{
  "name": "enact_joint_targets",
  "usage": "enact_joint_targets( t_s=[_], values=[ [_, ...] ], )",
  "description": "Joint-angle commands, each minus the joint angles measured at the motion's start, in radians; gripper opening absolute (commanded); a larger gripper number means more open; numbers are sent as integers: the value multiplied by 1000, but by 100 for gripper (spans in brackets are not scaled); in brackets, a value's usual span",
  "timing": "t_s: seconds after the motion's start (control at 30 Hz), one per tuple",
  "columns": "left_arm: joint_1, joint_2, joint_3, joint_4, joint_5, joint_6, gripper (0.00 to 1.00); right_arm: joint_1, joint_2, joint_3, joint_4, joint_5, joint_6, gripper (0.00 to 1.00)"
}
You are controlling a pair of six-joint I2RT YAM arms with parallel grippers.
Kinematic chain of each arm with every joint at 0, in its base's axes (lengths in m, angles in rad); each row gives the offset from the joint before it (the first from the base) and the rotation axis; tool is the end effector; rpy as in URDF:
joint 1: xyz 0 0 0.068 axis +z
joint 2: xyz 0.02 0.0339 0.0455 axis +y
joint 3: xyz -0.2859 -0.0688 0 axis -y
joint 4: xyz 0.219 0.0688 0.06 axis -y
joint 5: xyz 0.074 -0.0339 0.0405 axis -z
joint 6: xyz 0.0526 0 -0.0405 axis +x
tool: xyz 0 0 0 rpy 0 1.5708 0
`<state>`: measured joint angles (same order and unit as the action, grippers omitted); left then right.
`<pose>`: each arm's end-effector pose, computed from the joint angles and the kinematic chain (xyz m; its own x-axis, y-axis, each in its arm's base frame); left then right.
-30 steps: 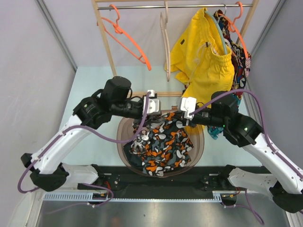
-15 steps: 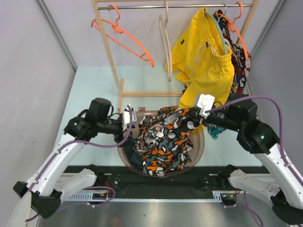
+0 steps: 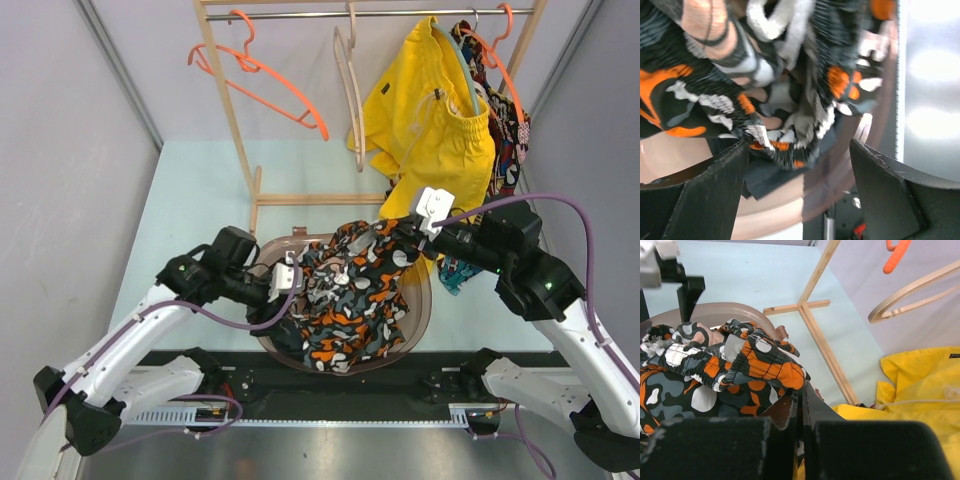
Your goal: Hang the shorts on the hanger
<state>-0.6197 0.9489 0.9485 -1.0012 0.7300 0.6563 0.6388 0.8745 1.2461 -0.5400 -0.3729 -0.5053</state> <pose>0.0883 -0.1061 0.3104 -0.1006 0.6304 -0.7697 0.9931 0.0167 -0.1162 0.1011 0.0989 0.4477 0.2906 -0.3457 -0.8922 -0.8033 0.4184 -0.4238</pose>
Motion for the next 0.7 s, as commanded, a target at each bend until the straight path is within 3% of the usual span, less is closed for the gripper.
enact_joint_targets(
  t_s=[0.0,0.07,0.13,0.17,0.2,0.23,0.27,0.33,0.43,0.47,0.57,0.63,0.67],
  values=[
    [-21,5,-47,231,-95,-107,84,-5,-25,23,97,6,28,0],
    [-21,2,-40,259,-107,-110,81,-5,-32,23,115,5,31,0],
    [-20,-1,-27,294,-119,-147,70,-4,-43,23,135,8,36,0],
    [-18,-7,-10,309,-124,-162,60,-4,-49,24,143,9,42,0],
    [-15,-13,-1,322,-123,-181,44,-4,-55,24,161,17,48,0],
    [-9,-18,9,331,-119,-226,36,-4,-57,24,172,22,53,0],
    [6,-30,28,351,-112,-247,18,-4,-65,23,181,40,62,0],
    [23,-35,67,348,-118,-277,0,-4,-74,24,227,78,73,0],
    [76,-48,259,355,-237,-273,0,-7,-97,23,346,216,31,0],
    [137,-55,309,415,-269,-282,0,-10,-100,24,394,262,10,0],
    [187,-64,522,522,-426,-325,0,-33,-97,53,610,438,-65,0],
    [173,-18,679,456,-255,-293,0,-60,-78,93,620,399,-56,0],
    [151,10,728,355,-229,-297,0,-64,-75,123,592,296,-47,0]
  ],
)
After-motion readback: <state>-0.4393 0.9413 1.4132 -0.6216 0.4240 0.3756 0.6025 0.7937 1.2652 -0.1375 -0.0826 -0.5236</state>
